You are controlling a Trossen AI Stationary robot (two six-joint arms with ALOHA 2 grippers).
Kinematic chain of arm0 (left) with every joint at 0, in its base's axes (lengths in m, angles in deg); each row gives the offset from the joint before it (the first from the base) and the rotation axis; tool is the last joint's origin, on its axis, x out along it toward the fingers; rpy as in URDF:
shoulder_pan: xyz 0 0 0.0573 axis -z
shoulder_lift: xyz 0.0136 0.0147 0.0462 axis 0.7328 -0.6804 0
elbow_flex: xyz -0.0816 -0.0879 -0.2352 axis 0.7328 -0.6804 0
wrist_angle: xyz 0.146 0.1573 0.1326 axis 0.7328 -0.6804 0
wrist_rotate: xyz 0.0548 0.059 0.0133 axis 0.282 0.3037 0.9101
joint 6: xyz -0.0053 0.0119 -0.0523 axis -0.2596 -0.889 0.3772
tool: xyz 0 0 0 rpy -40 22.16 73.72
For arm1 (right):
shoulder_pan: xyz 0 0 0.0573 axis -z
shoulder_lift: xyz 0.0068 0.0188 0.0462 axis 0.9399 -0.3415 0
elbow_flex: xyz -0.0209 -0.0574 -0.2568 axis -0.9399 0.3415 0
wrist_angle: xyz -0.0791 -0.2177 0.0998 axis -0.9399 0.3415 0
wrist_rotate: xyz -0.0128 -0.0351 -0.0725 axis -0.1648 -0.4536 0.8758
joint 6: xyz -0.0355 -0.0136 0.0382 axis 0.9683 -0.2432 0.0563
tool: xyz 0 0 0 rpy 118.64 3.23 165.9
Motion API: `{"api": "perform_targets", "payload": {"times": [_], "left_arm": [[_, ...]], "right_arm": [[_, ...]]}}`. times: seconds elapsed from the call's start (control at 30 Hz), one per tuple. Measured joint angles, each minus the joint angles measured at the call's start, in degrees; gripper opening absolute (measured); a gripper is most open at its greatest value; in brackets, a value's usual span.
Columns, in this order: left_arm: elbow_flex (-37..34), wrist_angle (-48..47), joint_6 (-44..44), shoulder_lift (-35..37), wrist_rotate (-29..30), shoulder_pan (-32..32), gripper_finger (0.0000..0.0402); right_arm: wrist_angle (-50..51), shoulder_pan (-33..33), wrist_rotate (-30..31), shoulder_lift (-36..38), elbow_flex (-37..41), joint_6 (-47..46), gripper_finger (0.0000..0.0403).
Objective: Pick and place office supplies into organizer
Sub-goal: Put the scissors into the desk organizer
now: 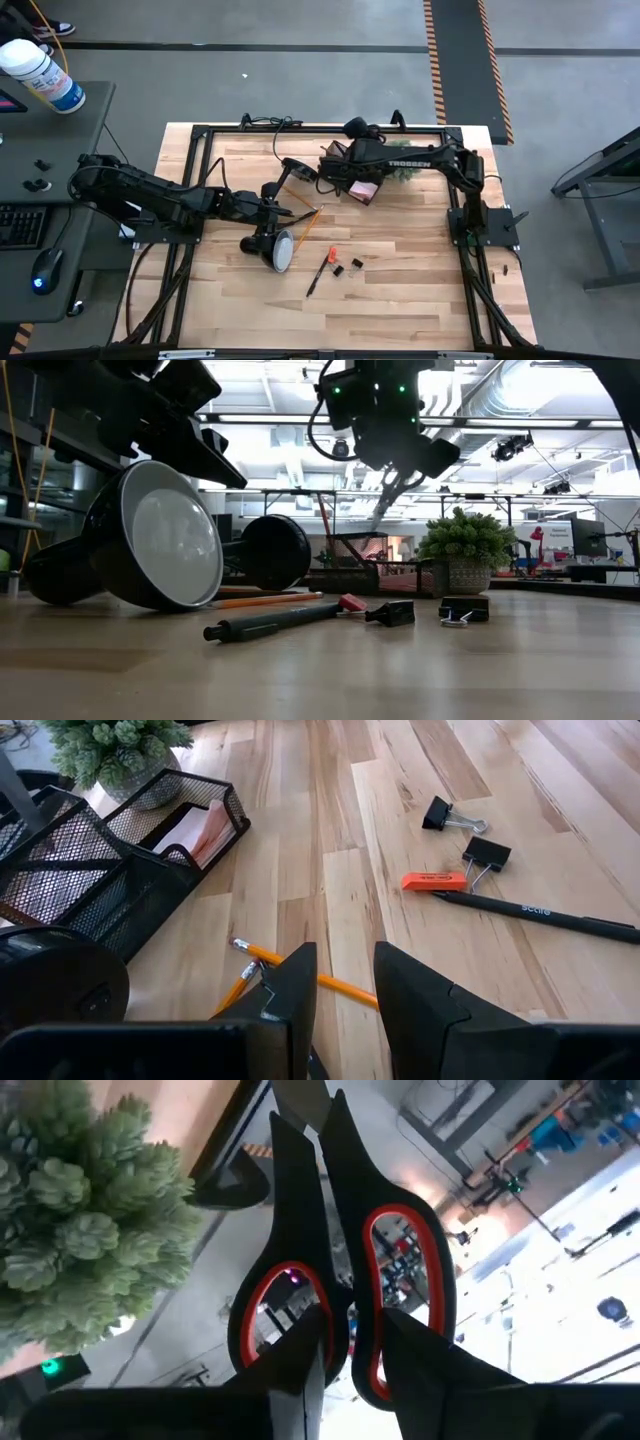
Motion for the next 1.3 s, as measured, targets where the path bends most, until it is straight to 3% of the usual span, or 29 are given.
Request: {"api": "perform_targets", "payload": {"times": [0.17, 0.33, 0.73, 0.93, 1.1, 1.3], "left_arm": [[0.0, 0.0, 0.0, 0.0, 0.0, 0.0, 0.0092], [0.0, 0.0, 0.0, 0.0, 0.0, 0.0, 0.0092], [0.0, 0.0, 0.0, 0.0, 0.0, 0.0, 0.0092], [0.0, 0.0, 0.0, 0.0, 0.0, 0.0, 0.0092], [0.0, 0.0, 0.0, 0.0, 0.0, 0.0, 0.0092], [0.0, 0.1, 0.0, 0.0, 0.0, 0.0, 0.0092]], "right_arm": [[-3.7, 0.0, -0.2, 0.0, 0.0, 3.4, 0.0082], [-6.7, 0.0, -4.5, 0.0, 0.0, 6.7, 0.0082], [-9.7, 0.0, -6.5, 0.1, 0.0, 6.3, 0.0084], [-11.2, 0.0, -9.2, 0.2, 0.3, 5.7, 0.0111], [-12.9, 0.0, -8.3, 0.2, 2.9, 6.8, 0.0134], [-15.4, 0.0, -1.6, 0.1, 4.6, 6.2, 0.0133]]}}
